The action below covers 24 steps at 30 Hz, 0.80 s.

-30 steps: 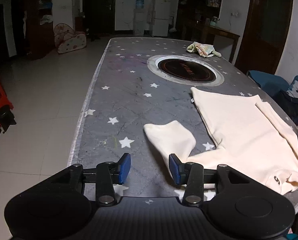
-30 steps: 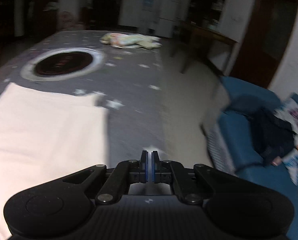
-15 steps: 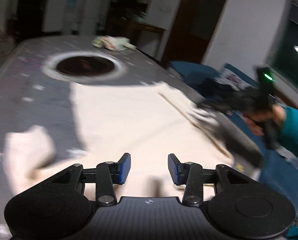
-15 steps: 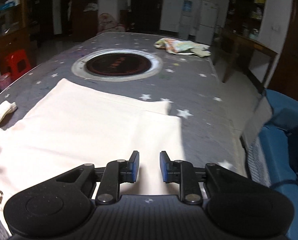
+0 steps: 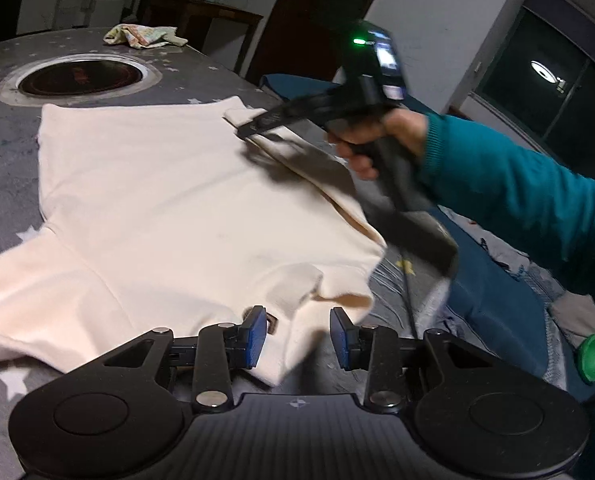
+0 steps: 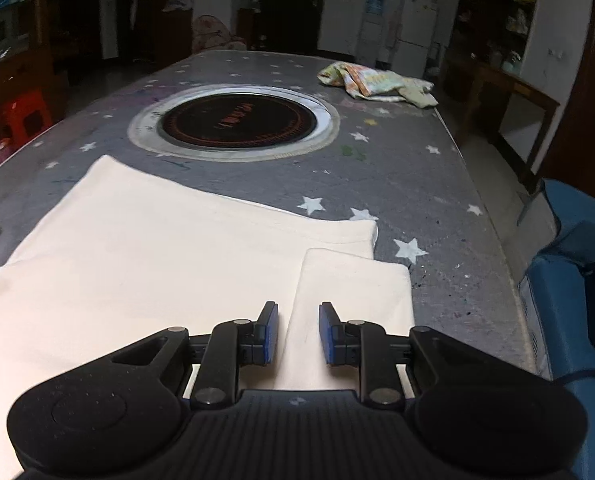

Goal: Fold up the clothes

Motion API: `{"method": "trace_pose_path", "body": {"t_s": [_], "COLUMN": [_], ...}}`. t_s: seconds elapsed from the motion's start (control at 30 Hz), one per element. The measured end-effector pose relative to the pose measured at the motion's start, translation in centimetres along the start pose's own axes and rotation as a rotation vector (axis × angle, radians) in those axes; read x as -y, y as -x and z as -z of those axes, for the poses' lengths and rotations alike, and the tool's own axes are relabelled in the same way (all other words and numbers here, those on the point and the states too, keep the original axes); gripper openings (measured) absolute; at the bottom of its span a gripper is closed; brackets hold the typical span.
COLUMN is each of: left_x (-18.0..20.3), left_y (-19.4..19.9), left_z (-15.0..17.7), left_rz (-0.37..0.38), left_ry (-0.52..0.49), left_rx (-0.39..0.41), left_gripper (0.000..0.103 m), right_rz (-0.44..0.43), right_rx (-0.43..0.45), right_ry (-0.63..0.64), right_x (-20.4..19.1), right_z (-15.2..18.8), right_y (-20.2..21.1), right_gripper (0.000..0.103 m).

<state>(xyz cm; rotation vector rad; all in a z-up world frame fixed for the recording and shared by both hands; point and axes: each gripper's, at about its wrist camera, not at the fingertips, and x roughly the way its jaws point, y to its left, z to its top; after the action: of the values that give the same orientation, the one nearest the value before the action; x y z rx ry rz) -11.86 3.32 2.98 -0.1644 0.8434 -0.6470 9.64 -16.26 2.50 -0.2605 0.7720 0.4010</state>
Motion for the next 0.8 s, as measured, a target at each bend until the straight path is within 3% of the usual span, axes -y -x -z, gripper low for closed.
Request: {"method": "trace_pose_path", "body": {"t_s": [0.1, 0.13, 0.23, 0.5, 0.8], "left_x": [0.0, 0.0, 0.0, 0.0, 0.4], "left_y": [-0.1, 0.0, 0.0, 0.1, 0.2], "left_z": [0.2, 0.1, 0.0, -0.3, -0.2], "left_rz": [0.007, 0.007, 0.005, -0.003, -0.001], "left_ry": [0.004, 0.006, 0.005, -0.004, -0.024], "left_rx": [-0.001, 0.000, 0.001, 0.003, 0.000], "left_gripper": [0.037, 0.037, 0.037, 0.041, 0.042], "right_rz": [0.010, 0.018, 0.045, 0.120, 0.270], "right_rx": [0.019, 0.020, 0.029, 0.118, 0.172], "right_ry": [-0.009, -0.005, 0.018, -0.007, -0.097], "right_x": [0.2, 0.2, 0.3, 3.4, 9.1], "right_z": [-0.2, -0.2, -0.1, 0.8, 4.2], "right_y": [-0.7, -0.7, -0.5, 4.3, 11.5], "right_gripper": [0.019, 0.008, 0.003, 0.002, 0.002]}}
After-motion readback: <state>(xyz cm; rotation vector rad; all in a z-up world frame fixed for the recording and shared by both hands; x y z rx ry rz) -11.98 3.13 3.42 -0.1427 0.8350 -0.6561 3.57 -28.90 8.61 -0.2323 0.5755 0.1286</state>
